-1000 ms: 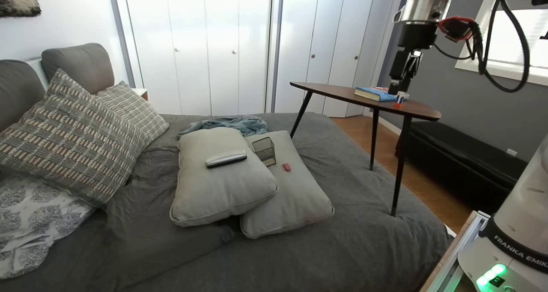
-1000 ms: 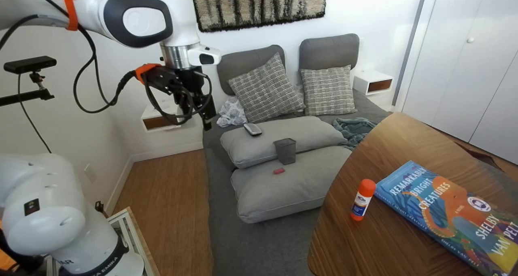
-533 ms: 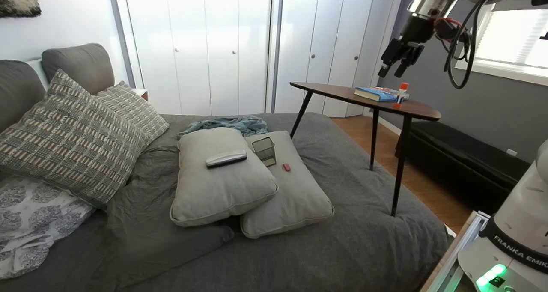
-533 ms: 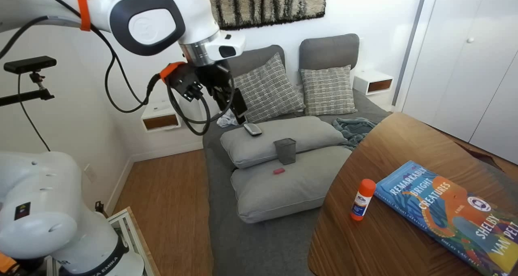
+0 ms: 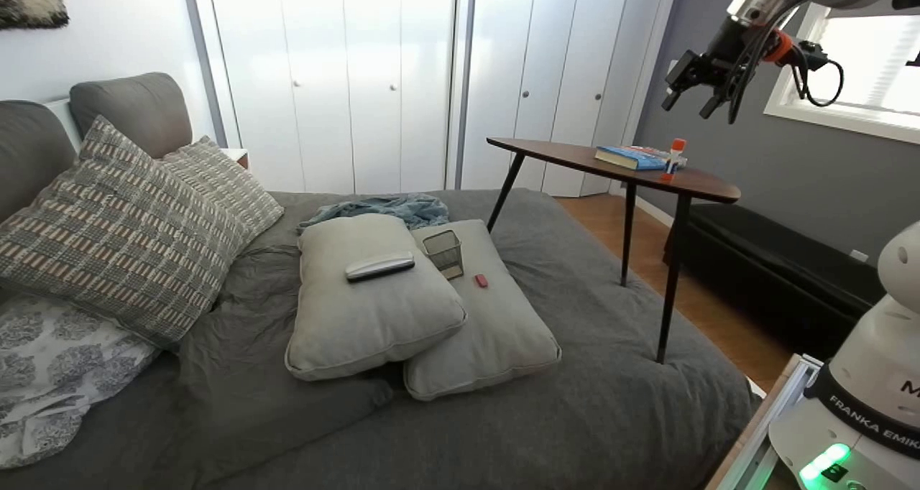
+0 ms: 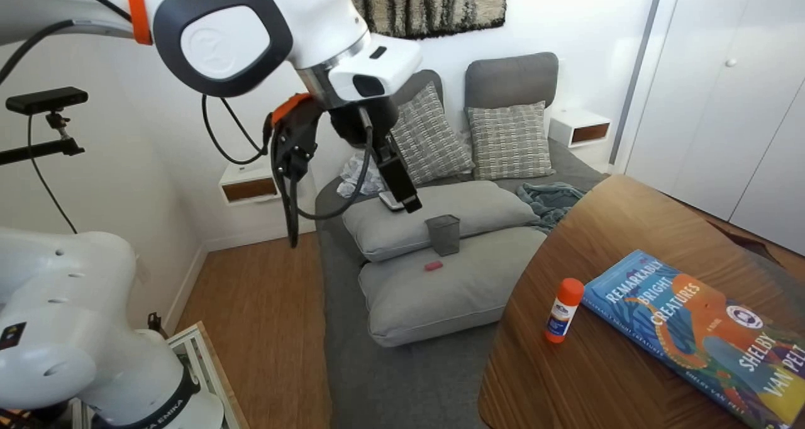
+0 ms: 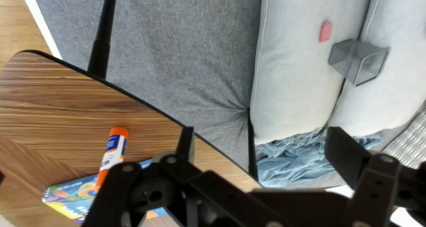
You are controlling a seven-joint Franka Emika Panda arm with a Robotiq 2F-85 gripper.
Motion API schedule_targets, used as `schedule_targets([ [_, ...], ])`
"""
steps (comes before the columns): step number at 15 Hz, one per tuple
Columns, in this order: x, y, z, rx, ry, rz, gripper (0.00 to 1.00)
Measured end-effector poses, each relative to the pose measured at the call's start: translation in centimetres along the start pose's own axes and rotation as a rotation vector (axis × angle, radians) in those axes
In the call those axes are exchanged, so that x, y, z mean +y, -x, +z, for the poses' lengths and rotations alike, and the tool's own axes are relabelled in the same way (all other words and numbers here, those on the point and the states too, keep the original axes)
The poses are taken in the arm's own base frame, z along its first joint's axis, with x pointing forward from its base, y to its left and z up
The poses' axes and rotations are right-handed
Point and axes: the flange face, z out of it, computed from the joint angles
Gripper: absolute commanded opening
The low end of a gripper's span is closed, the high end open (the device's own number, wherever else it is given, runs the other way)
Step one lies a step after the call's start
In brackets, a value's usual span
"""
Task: Move the stick of glue from the table to the pen holder
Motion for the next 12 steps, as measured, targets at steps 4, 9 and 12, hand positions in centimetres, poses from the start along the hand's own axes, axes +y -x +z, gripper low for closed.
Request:
schedule_targets([
  [4, 4.7, -2.4, 0.4, 0.062, 0.026, 0.204, 1.00],
  [9, 9.1, -5.2, 1.8, 0.087, 0.128, 0.441, 1.00],
  [12, 10.8, -6.9, 3.0, 0.093, 0.216, 0.566, 1.00],
])
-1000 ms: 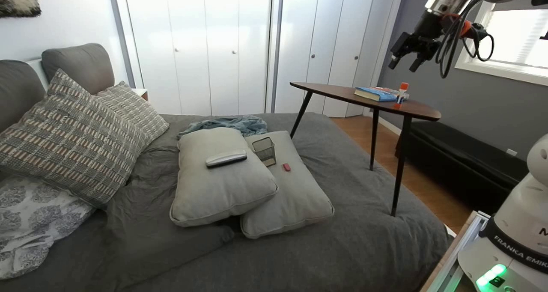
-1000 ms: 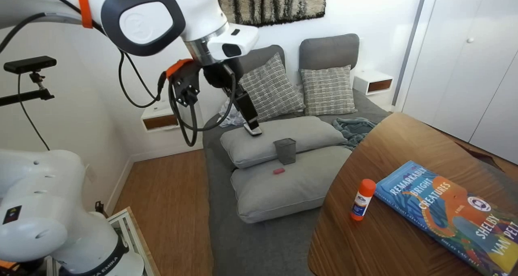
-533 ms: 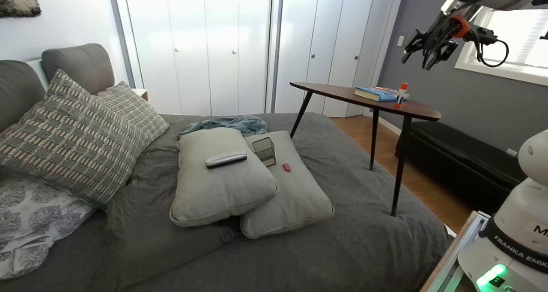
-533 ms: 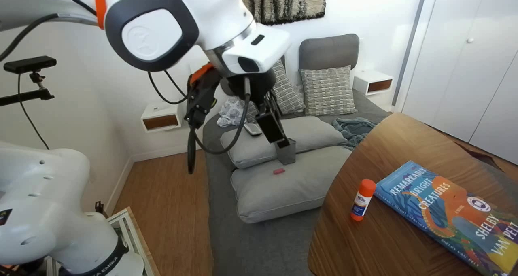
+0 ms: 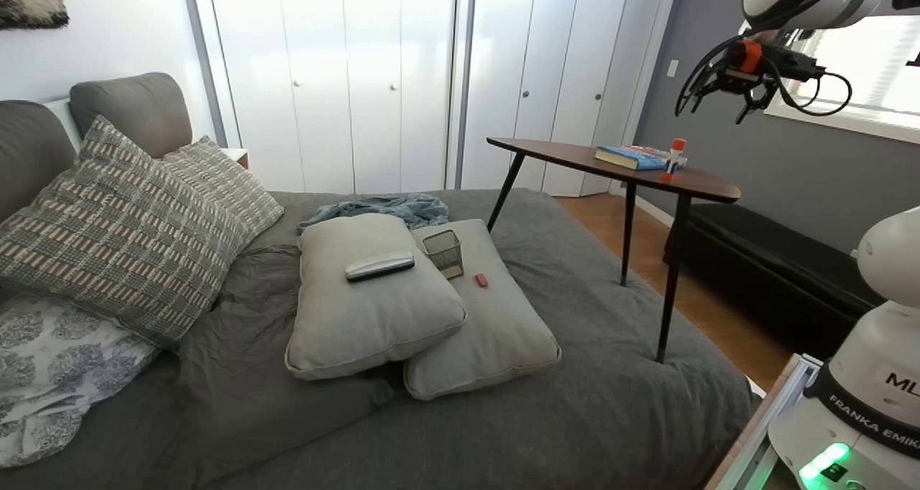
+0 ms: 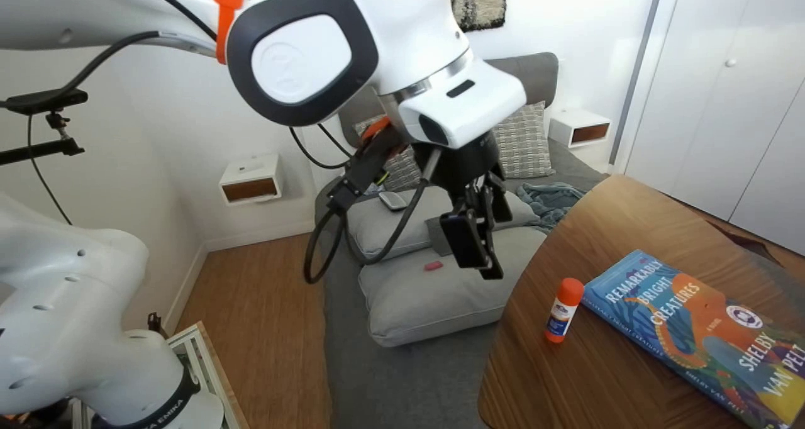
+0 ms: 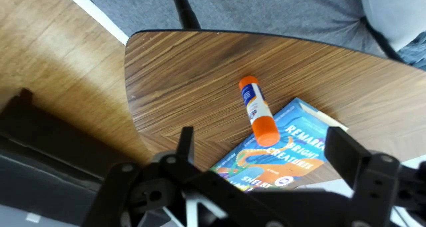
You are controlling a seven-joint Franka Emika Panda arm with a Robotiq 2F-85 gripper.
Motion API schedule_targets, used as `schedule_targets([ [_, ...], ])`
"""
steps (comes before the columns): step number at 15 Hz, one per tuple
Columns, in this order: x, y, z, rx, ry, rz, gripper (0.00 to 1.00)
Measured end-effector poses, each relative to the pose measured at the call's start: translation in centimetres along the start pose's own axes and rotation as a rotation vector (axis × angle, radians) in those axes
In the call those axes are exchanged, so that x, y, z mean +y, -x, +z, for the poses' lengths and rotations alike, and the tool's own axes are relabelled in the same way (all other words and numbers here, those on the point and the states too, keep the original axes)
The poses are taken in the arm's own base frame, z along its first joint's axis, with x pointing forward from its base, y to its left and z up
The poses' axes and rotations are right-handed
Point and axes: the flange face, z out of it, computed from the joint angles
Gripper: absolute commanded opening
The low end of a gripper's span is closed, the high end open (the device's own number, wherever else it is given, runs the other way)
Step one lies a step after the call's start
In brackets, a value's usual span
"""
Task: Move the stick of glue from the table to the pen holder
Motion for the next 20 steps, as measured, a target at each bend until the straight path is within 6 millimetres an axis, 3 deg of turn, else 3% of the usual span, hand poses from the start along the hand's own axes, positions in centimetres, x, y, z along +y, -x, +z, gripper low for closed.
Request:
schedule_targets([
  [7, -1.5, -3.7, 3.6, 0.003, 0.102, 0.203, 1.00],
  [13, -5.2, -4.4, 7.3, -0.045, 0.152, 0.197, 1.00],
  [17, -6.2, -5.0, 9.2, -0.077, 0.198, 0.189, 1.00],
  [20, -6.4, -5.8, 9.8, -0.080, 0.204, 0.196, 0.88],
])
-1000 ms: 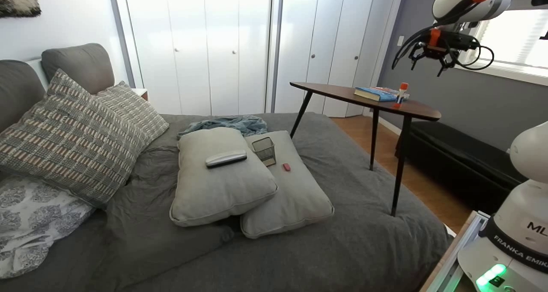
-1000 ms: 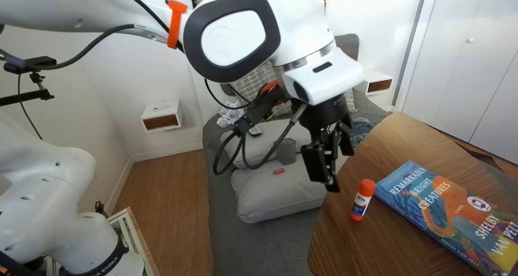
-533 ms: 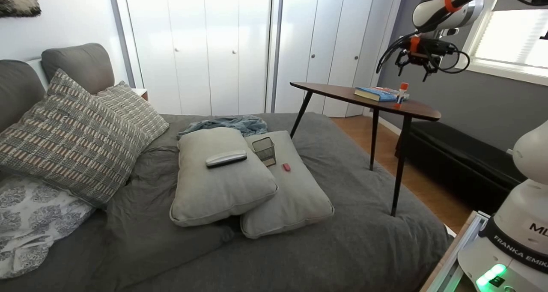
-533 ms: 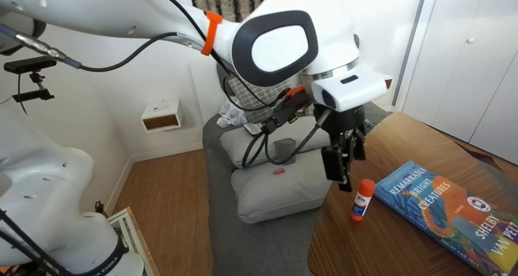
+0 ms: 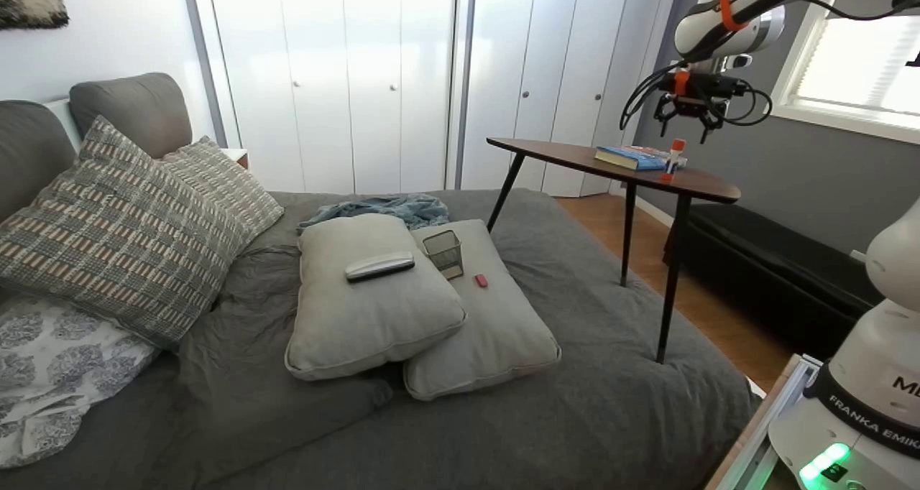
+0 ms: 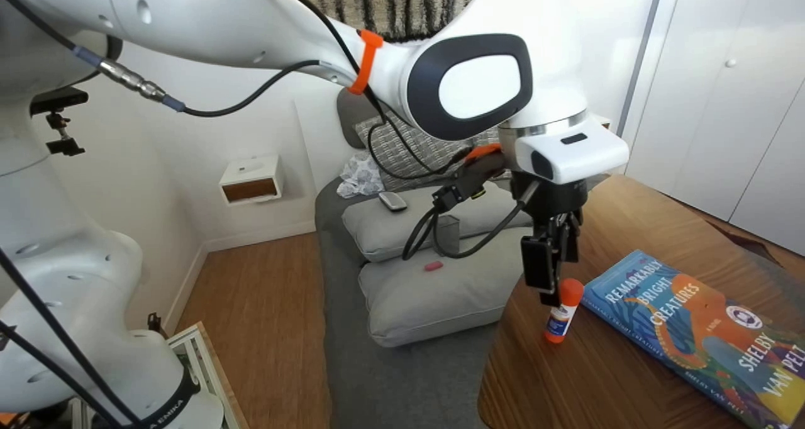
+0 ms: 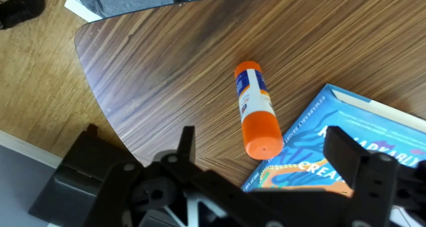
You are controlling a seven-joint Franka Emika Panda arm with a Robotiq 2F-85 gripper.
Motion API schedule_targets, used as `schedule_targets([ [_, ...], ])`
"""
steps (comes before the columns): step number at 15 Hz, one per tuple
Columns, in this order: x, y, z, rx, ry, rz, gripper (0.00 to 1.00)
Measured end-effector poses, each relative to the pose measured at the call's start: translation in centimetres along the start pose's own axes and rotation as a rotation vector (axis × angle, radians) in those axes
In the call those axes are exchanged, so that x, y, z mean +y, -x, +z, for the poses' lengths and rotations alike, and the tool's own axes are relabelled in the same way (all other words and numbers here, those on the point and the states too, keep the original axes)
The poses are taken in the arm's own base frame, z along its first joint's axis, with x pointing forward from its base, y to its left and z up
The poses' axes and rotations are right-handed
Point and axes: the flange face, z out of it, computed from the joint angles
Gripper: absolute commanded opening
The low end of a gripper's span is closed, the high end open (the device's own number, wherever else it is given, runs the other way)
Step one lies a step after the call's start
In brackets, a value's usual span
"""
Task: Move the stick of glue from the table to the pen holder
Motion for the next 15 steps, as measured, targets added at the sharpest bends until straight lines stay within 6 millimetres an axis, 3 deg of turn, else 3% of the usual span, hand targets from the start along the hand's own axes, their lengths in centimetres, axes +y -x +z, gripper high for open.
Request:
schedule_targets([
  [1, -0.2, -0.2, 0.0, 0.001, -0.002, 0.001, 0.78],
  [3, -0.5, -0.5, 0.0, 0.001, -0.005, 0.004, 0.73],
  [5, -0.8, -0.6, 0.0, -0.004, -0.008, 0.004, 0.62],
  [9, -0.9, -0.7, 0.6, -0.021, -0.008, 0.013, 0.63],
  [10, -0.8, -0.7, 0.8, -0.026, -0.007, 0.015, 0.54],
  [11, -0.8, -0.8, 1.0, -0.030, -0.005, 0.018, 0.38],
  [15, -0.5, -1.0, 1.5, -0.039, 0.001, 0.027, 0.08],
])
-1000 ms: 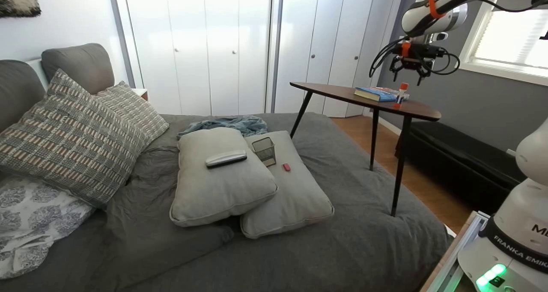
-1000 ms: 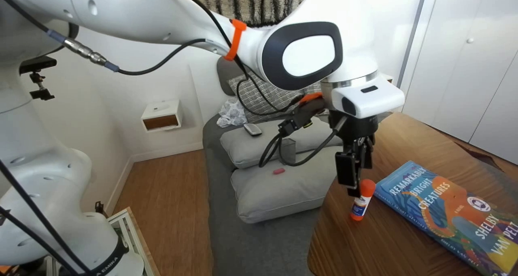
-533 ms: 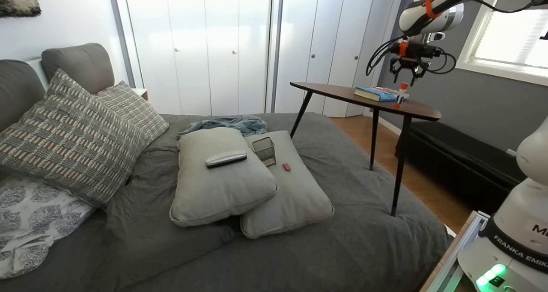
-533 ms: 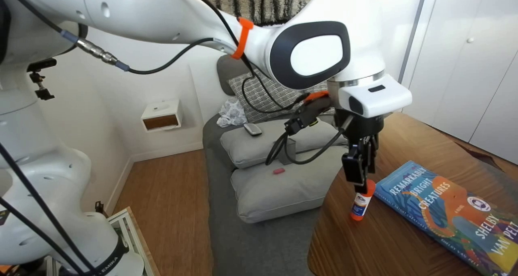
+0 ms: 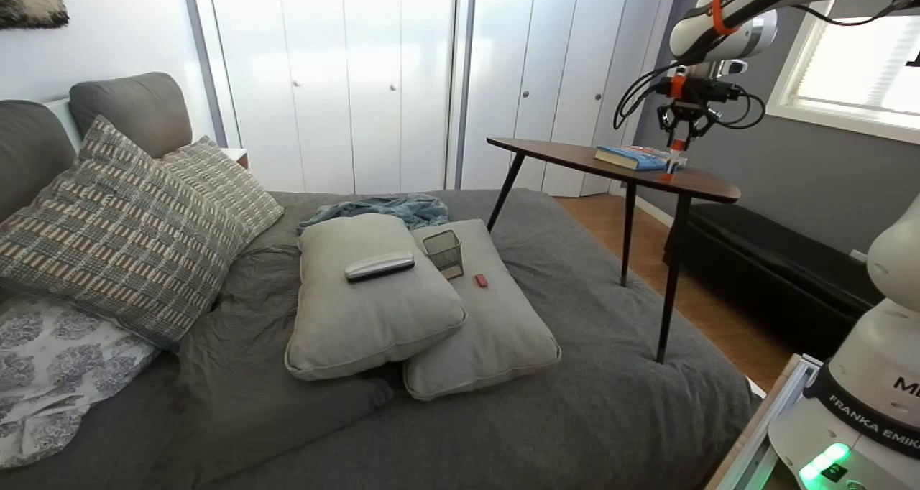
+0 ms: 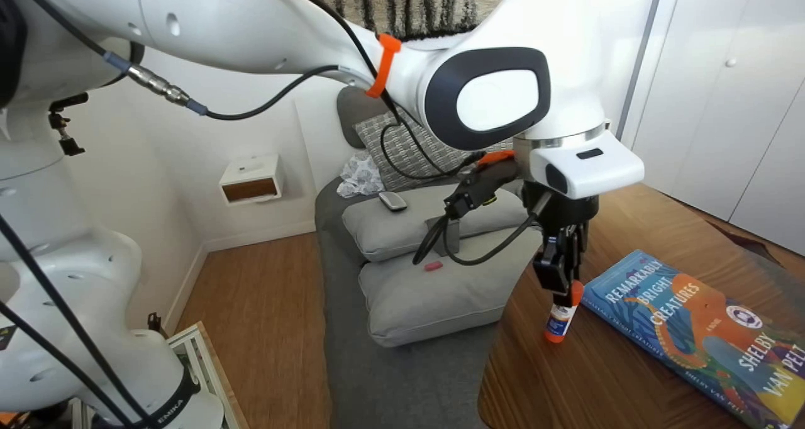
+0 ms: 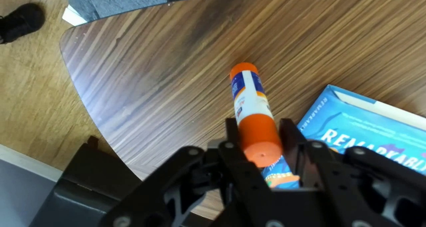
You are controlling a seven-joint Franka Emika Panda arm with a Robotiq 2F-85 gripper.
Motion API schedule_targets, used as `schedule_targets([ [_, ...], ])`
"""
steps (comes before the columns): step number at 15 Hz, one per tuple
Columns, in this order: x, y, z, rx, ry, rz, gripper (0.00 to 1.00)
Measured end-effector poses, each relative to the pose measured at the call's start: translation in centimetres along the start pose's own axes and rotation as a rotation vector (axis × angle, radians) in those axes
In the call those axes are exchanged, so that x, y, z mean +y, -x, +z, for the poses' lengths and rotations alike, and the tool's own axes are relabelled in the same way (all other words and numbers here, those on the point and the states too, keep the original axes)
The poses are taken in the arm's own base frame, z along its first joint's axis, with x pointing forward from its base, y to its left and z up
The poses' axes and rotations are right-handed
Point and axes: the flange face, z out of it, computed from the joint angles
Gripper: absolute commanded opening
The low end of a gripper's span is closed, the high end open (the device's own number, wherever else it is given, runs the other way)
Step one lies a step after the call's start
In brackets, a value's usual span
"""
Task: Move the stick of glue from the table to the pen holder
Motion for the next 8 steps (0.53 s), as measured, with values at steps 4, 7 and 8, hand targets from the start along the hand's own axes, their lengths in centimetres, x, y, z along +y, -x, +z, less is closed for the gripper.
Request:
schedule_targets([
  [4, 0.0, 0.1, -0.3, -0.011, -0.004, -0.017, 0.08],
  [7, -1.6, 2.1, -3.5, -0.003, -0.069, -0.118, 0.08],
  [8, -2.3, 3.6, -5.1, 0.005, -0.089, -0.172, 0.08],
])
